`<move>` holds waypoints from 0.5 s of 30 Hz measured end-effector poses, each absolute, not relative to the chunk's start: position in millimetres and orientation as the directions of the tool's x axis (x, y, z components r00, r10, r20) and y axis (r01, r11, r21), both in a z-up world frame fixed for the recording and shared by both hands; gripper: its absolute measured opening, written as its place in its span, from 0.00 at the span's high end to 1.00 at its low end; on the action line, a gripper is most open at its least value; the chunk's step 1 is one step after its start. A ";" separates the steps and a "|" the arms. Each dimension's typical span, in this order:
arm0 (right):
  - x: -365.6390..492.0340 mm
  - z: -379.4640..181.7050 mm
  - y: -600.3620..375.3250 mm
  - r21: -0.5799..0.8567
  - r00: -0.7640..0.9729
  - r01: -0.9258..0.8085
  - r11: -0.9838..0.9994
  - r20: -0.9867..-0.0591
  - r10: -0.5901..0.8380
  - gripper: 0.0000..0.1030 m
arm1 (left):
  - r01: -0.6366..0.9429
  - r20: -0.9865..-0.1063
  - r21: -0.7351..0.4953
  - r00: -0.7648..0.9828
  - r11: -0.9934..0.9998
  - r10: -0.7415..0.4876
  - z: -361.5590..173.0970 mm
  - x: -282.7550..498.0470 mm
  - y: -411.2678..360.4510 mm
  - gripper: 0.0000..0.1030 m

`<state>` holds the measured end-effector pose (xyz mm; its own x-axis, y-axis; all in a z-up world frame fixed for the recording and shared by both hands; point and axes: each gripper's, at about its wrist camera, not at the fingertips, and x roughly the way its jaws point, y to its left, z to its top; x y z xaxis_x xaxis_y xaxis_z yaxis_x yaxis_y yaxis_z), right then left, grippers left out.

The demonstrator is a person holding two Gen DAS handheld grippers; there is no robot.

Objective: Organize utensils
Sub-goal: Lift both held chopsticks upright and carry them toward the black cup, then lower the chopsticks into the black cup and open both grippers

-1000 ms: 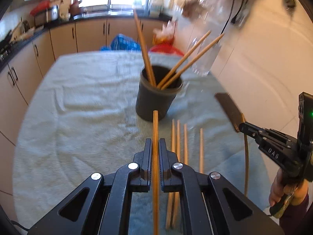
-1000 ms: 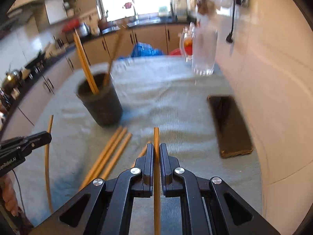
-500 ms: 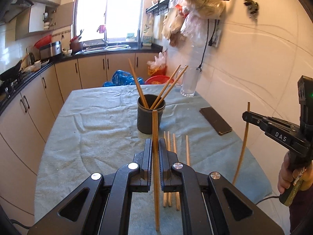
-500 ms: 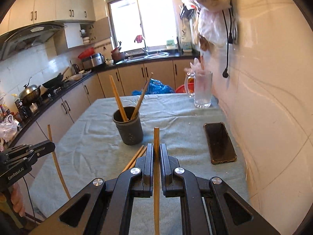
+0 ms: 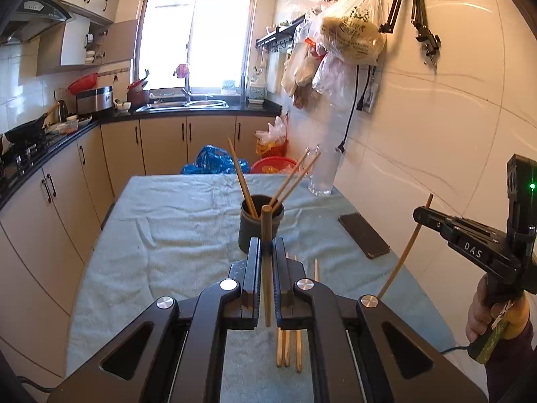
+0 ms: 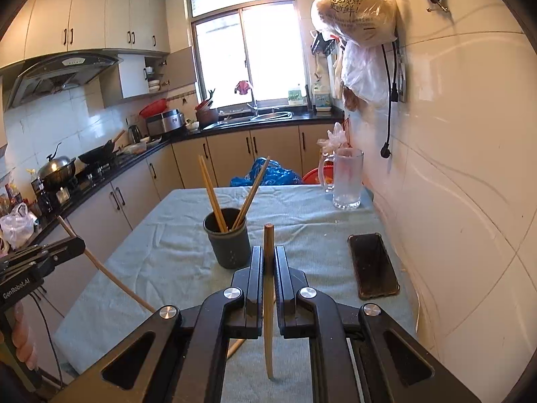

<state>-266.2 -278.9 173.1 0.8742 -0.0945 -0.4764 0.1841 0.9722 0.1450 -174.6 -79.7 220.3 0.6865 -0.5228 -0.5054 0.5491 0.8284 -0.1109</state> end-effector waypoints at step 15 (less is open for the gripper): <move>-209.7 224.2 -286.2 0.197 0.917 0.143 0.970 -0.395 -0.055 0.94 | 0.524 -0.475 -0.162 0.701 0.836 -0.531 274.4 -93.9 -102.9 0.94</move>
